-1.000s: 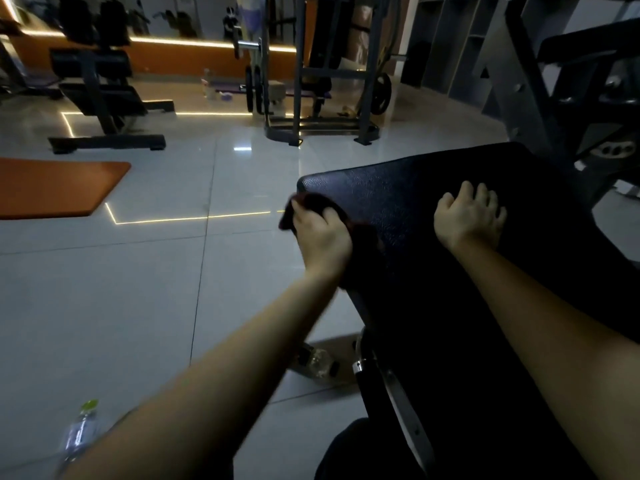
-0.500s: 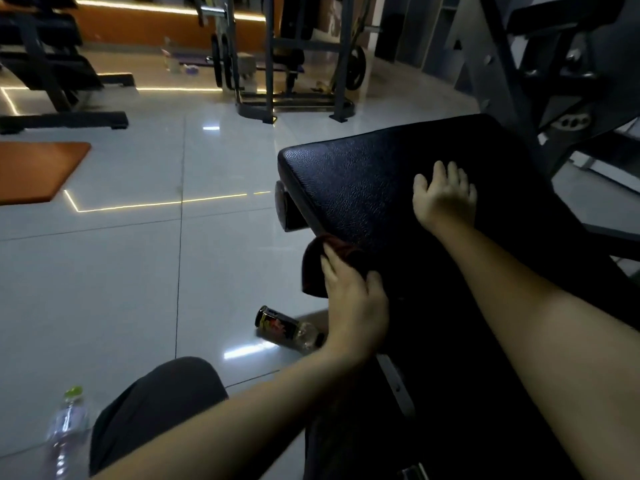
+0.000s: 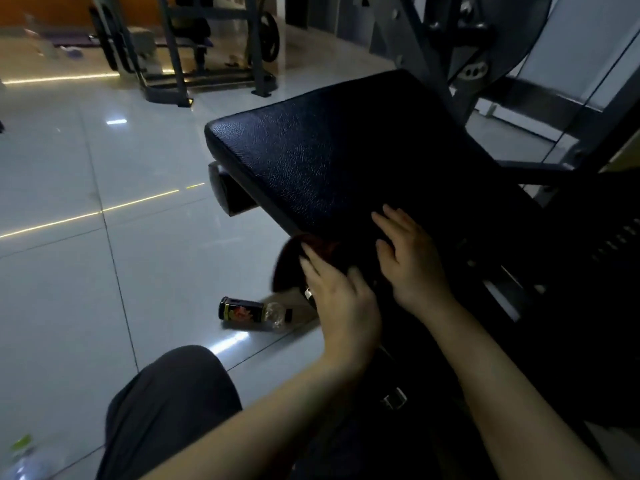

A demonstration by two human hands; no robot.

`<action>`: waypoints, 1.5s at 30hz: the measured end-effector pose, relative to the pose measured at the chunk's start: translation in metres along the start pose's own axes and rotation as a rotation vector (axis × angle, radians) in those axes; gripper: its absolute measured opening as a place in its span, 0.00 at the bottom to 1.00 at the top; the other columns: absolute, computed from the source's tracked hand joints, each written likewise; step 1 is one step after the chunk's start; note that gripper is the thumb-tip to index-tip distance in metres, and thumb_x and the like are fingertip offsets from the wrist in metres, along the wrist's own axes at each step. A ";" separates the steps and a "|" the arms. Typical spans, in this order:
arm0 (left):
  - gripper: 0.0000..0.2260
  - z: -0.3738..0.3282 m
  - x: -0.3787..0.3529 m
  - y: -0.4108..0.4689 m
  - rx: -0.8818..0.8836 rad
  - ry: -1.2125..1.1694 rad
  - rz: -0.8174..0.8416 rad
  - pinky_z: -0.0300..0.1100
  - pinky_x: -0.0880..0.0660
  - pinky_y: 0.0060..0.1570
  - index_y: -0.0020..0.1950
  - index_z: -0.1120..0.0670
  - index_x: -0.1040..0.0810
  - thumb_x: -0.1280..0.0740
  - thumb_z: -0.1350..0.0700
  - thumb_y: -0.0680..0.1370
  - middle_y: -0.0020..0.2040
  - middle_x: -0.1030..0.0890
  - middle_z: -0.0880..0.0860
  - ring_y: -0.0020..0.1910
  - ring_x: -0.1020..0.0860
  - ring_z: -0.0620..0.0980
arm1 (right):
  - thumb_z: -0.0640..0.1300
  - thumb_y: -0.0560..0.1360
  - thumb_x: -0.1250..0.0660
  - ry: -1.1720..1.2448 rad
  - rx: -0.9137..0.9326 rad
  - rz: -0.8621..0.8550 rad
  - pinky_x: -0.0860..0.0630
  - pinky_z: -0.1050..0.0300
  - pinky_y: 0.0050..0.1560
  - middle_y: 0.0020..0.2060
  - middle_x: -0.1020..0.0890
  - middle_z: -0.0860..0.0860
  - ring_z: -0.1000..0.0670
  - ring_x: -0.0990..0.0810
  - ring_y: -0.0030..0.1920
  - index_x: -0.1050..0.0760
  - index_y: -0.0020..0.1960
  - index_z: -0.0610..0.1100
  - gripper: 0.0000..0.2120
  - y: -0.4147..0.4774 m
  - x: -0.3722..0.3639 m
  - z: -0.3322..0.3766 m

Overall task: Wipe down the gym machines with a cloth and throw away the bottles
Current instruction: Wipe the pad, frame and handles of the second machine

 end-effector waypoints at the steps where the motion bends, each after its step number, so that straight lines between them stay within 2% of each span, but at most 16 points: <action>1: 0.33 0.002 0.001 -0.013 -0.027 0.043 0.067 0.26 0.58 0.71 0.83 0.60 0.54 0.40 0.64 0.81 0.82 0.50 0.61 0.81 0.50 0.55 | 0.42 0.82 0.40 0.057 -0.011 0.006 0.43 0.47 0.77 0.76 0.33 0.47 0.47 0.40 0.77 0.30 0.74 0.44 0.20 -0.008 0.003 0.001; 3: 0.32 0.007 0.016 -0.009 -0.075 0.102 0.147 0.36 0.47 0.77 0.81 0.60 0.45 0.36 0.62 0.79 0.78 0.40 0.61 0.77 0.41 0.56 | 0.47 0.82 0.40 0.207 -0.054 -0.001 0.40 0.53 0.75 0.74 0.30 0.49 0.51 0.37 0.75 0.25 0.70 0.44 0.19 -0.023 0.011 0.009; 6: 0.16 0.004 0.054 0.029 0.019 0.075 0.147 0.51 0.22 0.60 0.62 0.56 0.24 0.31 0.63 0.74 0.57 0.20 0.55 0.55 0.20 0.53 | 0.57 0.76 0.37 0.324 -0.082 -0.002 0.34 0.61 0.70 0.68 0.26 0.53 0.58 0.31 0.69 0.21 0.63 0.46 0.22 -0.044 0.020 0.027; 8: 0.09 -0.011 0.075 0.050 0.112 -0.030 0.189 0.46 0.17 0.44 0.53 0.56 0.18 0.31 0.65 0.75 0.45 0.15 0.53 0.42 0.16 0.51 | 0.60 0.72 0.33 0.296 -0.015 0.039 0.32 0.61 0.69 0.66 0.26 0.56 0.61 0.30 0.67 0.23 0.65 0.48 0.25 -0.058 0.022 0.042; 11: 0.04 -0.036 0.084 0.062 0.362 -0.231 0.313 0.36 0.24 0.29 0.48 0.58 0.17 0.31 0.59 0.79 0.35 0.17 0.53 0.29 0.19 0.46 | 0.58 0.69 0.26 0.280 0.096 0.147 0.28 0.64 0.64 0.68 0.33 0.61 0.61 0.30 0.66 0.34 0.74 0.54 0.37 -0.073 0.025 0.062; 14: 0.13 -0.050 0.074 0.063 0.517 -0.338 0.656 0.43 0.29 0.44 0.44 0.54 0.15 0.34 0.48 0.78 0.40 0.18 0.53 0.37 0.21 0.49 | 0.50 0.71 0.24 0.282 0.148 0.081 0.32 0.70 0.65 0.71 0.37 0.59 0.62 0.33 0.69 0.42 0.79 0.56 0.42 -0.071 0.024 0.080; 16: 0.15 -0.056 0.069 0.062 0.516 -0.366 0.863 0.48 0.32 0.48 0.48 0.55 0.16 0.36 0.47 0.74 0.45 0.22 0.57 0.42 0.24 0.53 | 0.44 0.73 0.26 0.235 0.141 -0.062 0.29 0.68 0.63 0.69 0.34 0.56 0.60 0.29 0.66 0.36 0.76 0.53 0.35 -0.062 0.022 0.087; 19: 0.17 -0.051 0.076 0.073 0.483 -0.227 0.983 0.52 0.29 0.58 0.50 0.58 0.17 0.40 0.48 0.77 0.50 0.20 0.60 0.49 0.23 0.57 | 0.39 0.73 0.30 0.086 0.153 -0.210 0.20 0.53 0.46 0.55 0.27 0.51 0.51 0.22 0.46 0.23 0.62 0.48 0.18 -0.050 0.022 0.087; 21: 0.17 -0.040 0.092 0.095 0.396 -0.005 0.851 0.52 0.24 0.58 0.49 0.57 0.16 0.39 0.47 0.81 0.52 0.16 0.60 0.48 0.18 0.57 | 0.39 0.72 0.31 -0.036 0.216 -0.210 0.22 0.48 0.38 0.50 0.27 0.49 0.48 0.23 0.38 0.22 0.56 0.46 0.13 -0.048 0.021 0.085; 24: 0.23 -0.018 0.110 0.124 0.333 0.132 0.525 0.52 0.20 0.55 0.53 0.54 0.20 0.32 0.34 0.76 0.49 0.15 0.57 0.46 0.16 0.52 | 0.41 0.71 0.32 -0.224 0.320 -0.228 0.22 0.48 0.37 0.50 0.25 0.46 0.44 0.23 0.41 0.22 0.54 0.45 0.11 -0.045 0.008 0.096; 27: 0.28 -0.006 0.088 0.115 0.438 0.021 0.574 0.54 0.19 0.56 0.56 0.51 0.19 0.28 0.29 0.69 0.52 0.14 0.56 0.50 0.15 0.54 | 0.40 0.76 0.38 -0.476 0.487 -0.231 0.29 0.49 0.34 0.47 0.23 0.44 0.43 0.26 0.41 0.22 0.48 0.44 0.06 -0.032 -0.026 0.116; 30: 0.23 -0.007 0.064 0.106 0.451 -0.132 0.562 0.48 0.20 0.49 0.55 0.50 0.16 0.28 0.33 0.72 0.49 0.13 0.51 0.48 0.15 0.50 | 0.35 0.77 0.41 -0.619 0.582 -0.223 0.32 0.50 0.35 0.49 0.22 0.42 0.42 0.27 0.40 0.22 0.45 0.42 0.09 -0.027 -0.038 0.112; 32: 0.19 -0.004 0.060 0.107 0.425 -0.178 0.506 0.48 0.21 0.52 0.54 0.48 0.16 0.29 0.36 0.74 0.44 0.12 0.48 0.48 0.15 0.49 | 0.35 0.76 0.39 -0.651 0.607 -0.183 0.31 0.49 0.35 0.52 0.21 0.42 0.42 0.26 0.40 0.22 0.45 0.41 0.08 -0.042 -0.032 0.098; 35: 0.18 0.003 0.061 0.111 0.374 -0.167 0.481 0.52 0.22 0.59 0.53 0.49 0.17 0.30 0.36 0.75 0.43 0.12 0.47 0.51 0.15 0.50 | 0.38 0.75 0.35 -0.644 0.512 -0.108 0.28 0.50 0.33 0.52 0.21 0.43 0.43 0.25 0.40 0.21 0.47 0.44 0.05 -0.077 -0.014 0.067; 40: 0.18 0.006 0.060 0.114 0.360 -0.162 0.506 0.50 0.21 0.57 0.53 0.49 0.17 0.31 0.36 0.76 0.44 0.12 0.48 0.51 0.15 0.51 | 0.40 0.70 0.27 -0.640 0.361 0.041 0.26 0.57 0.29 0.48 0.23 0.45 0.47 0.23 0.37 0.20 0.48 0.45 0.08 -0.136 0.005 0.022; 45: 0.19 0.010 0.055 0.110 0.363 -0.217 0.480 0.46 0.21 0.52 0.51 0.51 0.18 0.33 0.36 0.77 0.39 0.13 0.47 0.48 0.15 0.49 | 0.38 0.78 0.38 -0.592 0.448 -0.174 0.27 0.51 0.29 0.44 0.23 0.44 0.45 0.25 0.36 0.20 0.49 0.43 0.08 -0.089 -0.009 0.070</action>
Point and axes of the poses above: each hand's wrist, its own y-axis towards the middle knuckle, its own x-axis out of the back of the hand, z = x × y, the point moved 5 cm from there along y, towards the middle knuckle
